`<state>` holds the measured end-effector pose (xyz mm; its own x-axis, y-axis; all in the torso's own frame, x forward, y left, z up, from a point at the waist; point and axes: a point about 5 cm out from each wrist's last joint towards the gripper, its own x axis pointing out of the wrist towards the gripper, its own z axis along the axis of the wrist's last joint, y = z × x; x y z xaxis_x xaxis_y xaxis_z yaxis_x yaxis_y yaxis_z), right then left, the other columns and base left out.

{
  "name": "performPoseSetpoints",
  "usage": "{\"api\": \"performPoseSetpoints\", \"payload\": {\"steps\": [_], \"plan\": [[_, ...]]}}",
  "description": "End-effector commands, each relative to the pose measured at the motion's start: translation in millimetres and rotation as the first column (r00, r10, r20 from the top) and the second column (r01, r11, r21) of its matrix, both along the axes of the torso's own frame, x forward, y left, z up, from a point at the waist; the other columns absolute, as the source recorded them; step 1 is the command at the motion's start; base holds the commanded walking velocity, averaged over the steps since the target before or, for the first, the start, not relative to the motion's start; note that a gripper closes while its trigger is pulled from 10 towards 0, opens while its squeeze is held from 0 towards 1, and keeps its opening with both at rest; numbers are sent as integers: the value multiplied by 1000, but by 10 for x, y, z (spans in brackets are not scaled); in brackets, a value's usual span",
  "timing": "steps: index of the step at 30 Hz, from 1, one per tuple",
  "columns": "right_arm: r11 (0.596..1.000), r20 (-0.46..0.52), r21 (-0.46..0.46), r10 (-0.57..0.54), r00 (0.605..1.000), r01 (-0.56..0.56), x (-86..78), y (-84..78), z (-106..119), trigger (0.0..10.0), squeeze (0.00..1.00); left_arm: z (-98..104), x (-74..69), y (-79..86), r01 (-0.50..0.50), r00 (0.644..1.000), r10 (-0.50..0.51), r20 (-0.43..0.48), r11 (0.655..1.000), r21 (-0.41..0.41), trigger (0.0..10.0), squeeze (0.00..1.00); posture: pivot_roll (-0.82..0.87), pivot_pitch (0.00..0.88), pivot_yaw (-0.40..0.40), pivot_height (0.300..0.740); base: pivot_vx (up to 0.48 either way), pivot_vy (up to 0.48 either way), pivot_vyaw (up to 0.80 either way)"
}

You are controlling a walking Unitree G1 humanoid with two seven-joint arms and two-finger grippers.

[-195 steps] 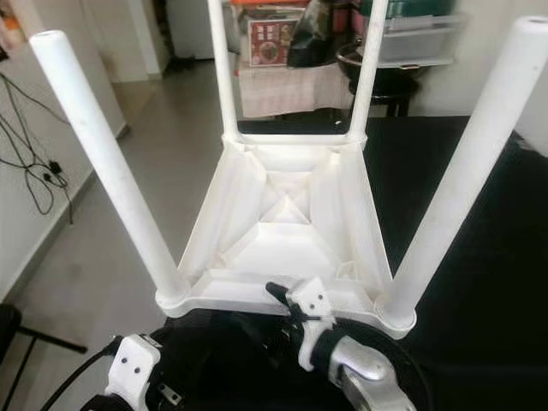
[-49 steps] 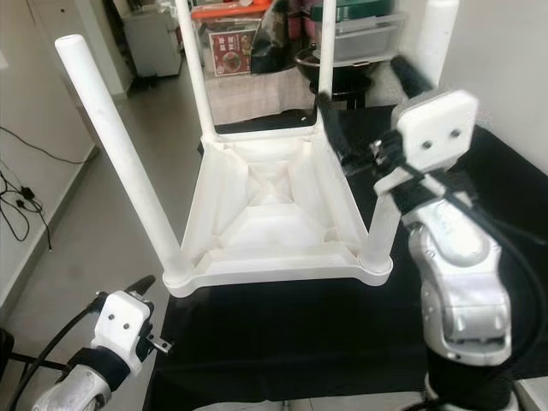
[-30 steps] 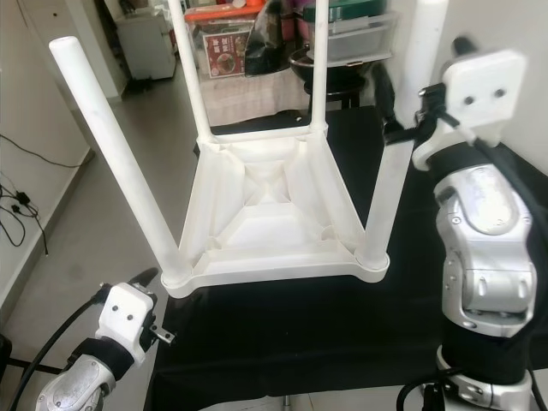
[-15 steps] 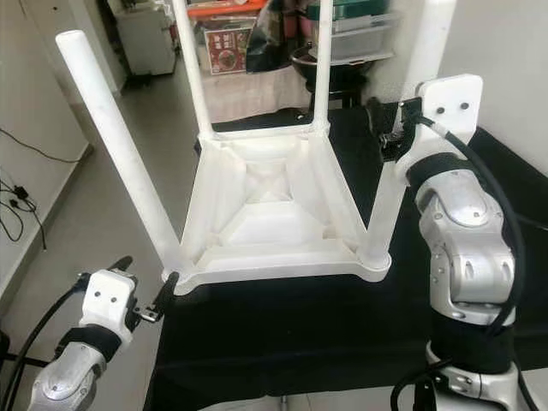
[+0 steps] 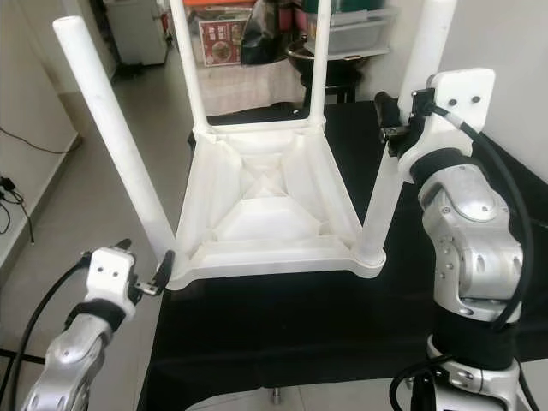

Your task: Building children table

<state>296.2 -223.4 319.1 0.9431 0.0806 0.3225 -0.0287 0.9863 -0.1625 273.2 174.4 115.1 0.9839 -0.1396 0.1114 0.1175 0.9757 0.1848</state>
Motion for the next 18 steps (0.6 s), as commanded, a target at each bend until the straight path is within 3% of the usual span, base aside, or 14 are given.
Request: {"api": "performPoseSetpoints", "payload": {"steps": [1,6,9,18], "plan": [[998,6,-26,56,998,-55,-18,110,47,0,0,-102,73,183,-58,997,58,-40,998,10,10000,0,-193,41,-2,740,0,0,0],[996,0,-32,84,996,-84,-26,151,76,0,0,-191,247,228,-60,996,59,-73,998,-17,10000,0,-221,54,-8,740,0,0,0],[993,-4,-39,109,994,-109,-69,186,114,0,0,-234,382,161,-31,995,29,-98,999,-15,10000,0,-261,74,-6,740,0,0,0],[994,-17,-44,104,994,-105,-139,157,121,0,0,-399,413,162,-39,988,30,-152,998,-56,10000,0,-285,96,2,740,0,0,0]]}}
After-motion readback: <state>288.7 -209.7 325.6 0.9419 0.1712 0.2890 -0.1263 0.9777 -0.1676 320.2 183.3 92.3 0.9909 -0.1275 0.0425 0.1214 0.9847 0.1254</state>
